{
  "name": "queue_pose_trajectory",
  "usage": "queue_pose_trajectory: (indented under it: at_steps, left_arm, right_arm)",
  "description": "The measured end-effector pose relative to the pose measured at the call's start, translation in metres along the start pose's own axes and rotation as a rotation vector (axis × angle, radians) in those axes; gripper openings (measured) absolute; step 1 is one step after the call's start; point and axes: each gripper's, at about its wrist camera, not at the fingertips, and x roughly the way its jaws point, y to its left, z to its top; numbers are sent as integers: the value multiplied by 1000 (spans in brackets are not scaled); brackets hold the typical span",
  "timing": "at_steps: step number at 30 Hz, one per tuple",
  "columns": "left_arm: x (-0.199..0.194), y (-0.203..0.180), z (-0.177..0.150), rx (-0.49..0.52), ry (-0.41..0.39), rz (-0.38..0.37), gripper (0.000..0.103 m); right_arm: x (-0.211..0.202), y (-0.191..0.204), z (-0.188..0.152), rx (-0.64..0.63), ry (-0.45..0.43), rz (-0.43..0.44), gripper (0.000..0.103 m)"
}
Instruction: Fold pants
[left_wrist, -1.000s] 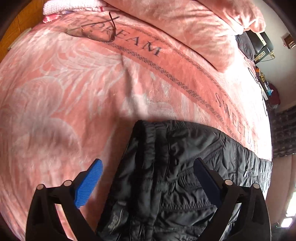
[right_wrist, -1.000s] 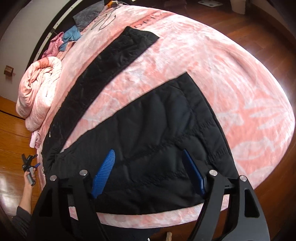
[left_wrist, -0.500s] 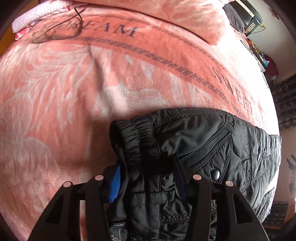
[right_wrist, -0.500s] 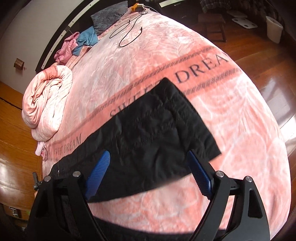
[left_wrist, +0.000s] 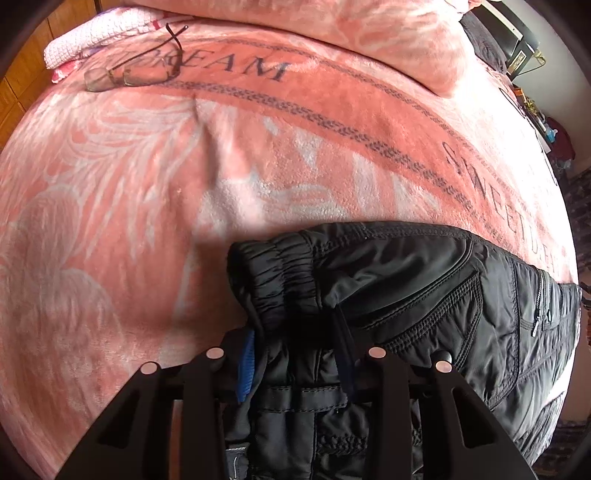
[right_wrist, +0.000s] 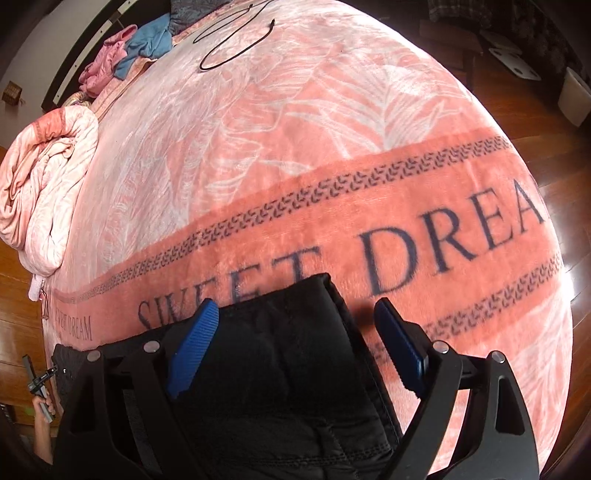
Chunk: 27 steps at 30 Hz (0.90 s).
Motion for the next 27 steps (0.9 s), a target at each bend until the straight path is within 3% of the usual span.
queue_pose_trajectory:
  at_steps: [1, 3, 4, 5, 8, 19, 27]
  left_arm:
    - [1, -2, 0, -4, -3, 2, 37]
    - [0, -2, 0, -8, -13, 14, 35]
    - [-2, -3, -3, -9, -19, 21, 34]
    - [-3, -5, -3, -9, -27, 28, 31]
    - [-7, -11, -6, -12, -57, 47, 26]
    - [-64, -16, -14, -60, -185, -16, 22]
    - [-131, -23, -29, -36, -287, -105, 22]
  right_arm:
    - [3, 0, 2, -6, 6, -5, 84]
    - [5, 1, 2, -21, 9, 0, 65]
    - [4, 1, 1, -24, 13, 7, 43]
    - [2, 2, 0, -25, 13, 11, 30]
    - [-13, 7, -7, -44, -15, 19, 13]
    - [-123, 36, -38, -58, -157, 33, 8]
    - [-226, 57, -96, -62, -267, 59, 7]
